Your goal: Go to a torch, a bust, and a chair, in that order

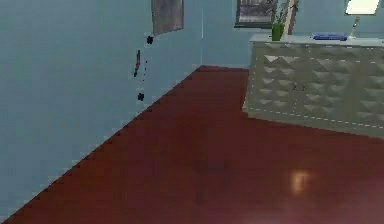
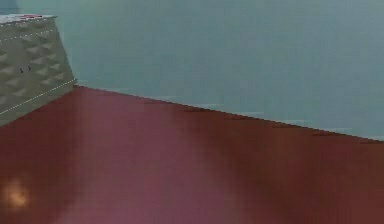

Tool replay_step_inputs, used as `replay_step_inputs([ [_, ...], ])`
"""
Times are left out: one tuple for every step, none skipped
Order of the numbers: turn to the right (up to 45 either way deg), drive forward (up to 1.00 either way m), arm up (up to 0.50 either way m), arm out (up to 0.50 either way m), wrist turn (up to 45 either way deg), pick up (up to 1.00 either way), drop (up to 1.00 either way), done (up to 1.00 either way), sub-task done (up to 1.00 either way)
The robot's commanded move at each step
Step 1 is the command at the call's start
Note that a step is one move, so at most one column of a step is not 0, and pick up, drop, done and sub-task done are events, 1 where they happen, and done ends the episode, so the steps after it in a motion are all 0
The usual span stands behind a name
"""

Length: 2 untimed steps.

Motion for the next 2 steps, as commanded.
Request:
replay_step_inputs([
  [0.0, 1.0, 0.0, 0.0, 0.0, 0.0, 0.0, 0.0, 0.0],
  [0.0, 1.0, 0.0, 0.0, 0.0, 0.0, 0.0, 0.0, 0.0],
])
